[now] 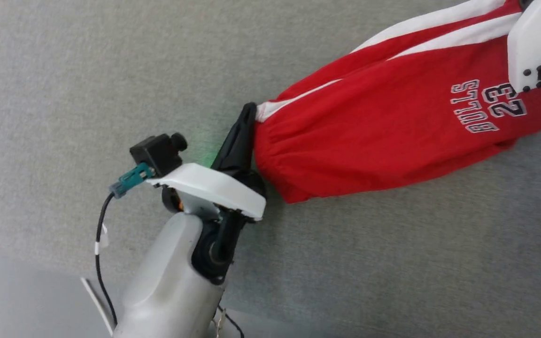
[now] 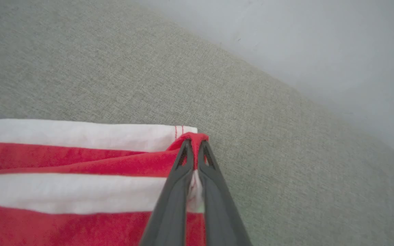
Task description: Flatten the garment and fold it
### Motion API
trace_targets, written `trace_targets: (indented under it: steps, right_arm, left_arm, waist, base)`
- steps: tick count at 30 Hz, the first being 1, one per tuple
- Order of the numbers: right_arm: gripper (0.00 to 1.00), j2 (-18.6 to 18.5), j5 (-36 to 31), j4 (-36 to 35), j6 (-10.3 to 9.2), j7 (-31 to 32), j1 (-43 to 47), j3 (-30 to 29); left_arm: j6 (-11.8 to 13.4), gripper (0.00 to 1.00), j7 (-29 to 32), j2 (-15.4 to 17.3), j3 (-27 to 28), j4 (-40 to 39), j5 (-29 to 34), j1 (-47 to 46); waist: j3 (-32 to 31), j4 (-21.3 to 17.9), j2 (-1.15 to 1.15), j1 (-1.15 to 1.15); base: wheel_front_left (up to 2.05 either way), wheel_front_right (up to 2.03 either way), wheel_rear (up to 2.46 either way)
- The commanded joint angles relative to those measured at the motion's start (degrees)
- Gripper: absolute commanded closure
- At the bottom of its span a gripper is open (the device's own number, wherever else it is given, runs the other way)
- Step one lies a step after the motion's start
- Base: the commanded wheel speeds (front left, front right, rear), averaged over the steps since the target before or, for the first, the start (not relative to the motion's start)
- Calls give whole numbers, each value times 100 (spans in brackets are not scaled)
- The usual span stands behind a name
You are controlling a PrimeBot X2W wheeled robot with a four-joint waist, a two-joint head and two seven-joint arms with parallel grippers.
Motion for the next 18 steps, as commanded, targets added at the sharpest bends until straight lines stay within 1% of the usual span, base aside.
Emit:
trace_targets:
  steps: [1, 4, 5, 6, 7, 8, 12, 15, 18]
  right_arm:
    - [100, -54, -42, 175, -12, 38, -153, 75]
    - [100, -106, -18, 500, -12, 193, -321, 247]
    - [85, -114, 26, 586, -12, 231, -367, 294]
    - [59, -124, 72, 654, -12, 242, -408, 323]
    - [5, -133, 122, 713, -12, 246, -439, 355]
    - [0, -135, 179, 777, -12, 264, -454, 365]
    - [0, -158, 407, 884, -12, 232, -361, 423]
    - [0, -180, 636, 817, -12, -13, -148, 357]
    - [0, -215, 833, 612, -12, -331, 165, 223]
  left_arm:
    - [-26, 100, -77, -8, -95, 155, -104, -91]
    - [-10, 100, -207, -8, -261, 270, -229, -191]
    - [-1, 100, -243, -8, -307, 306, -265, -221]
    - [13, 91, -279, -8, -346, 341, -290, -250]
    - [23, 49, -314, -8, -386, 378, -286, -278]
    - [33, 0, -341, -9, -431, 421, -248, -303]
    - [43, 0, -408, -9, -530, 529, -198, -263]
    - [45, 0, -436, 51, -567, 529, -119, -138]
    - [108, 0, -464, 168, -586, 434, 3, 41]
  waist:
    - [266, 266, 0, -1]
    - [286, 303, 0, -1]
    - [282, 307, 0, -1]
    - [274, 305, 0, -1]
    - [254, 297, 0, -1]
    - [220, 284, 0, -1]
    - [-10, 198, 0, -1]
    - [-290, 130, 0, -1]
    - [-587, 67, 0, -1]
  base:
    - [0, 0, 0]
    - [0, 0, 0]
    - [0, 0, 0]
    - [0, 0, 0]
    - [0, 0, 0]
    - [0, 0, 0]
    - [0, 0, 0]
    - [0, 0, 0]
    - [0, 0, 0]
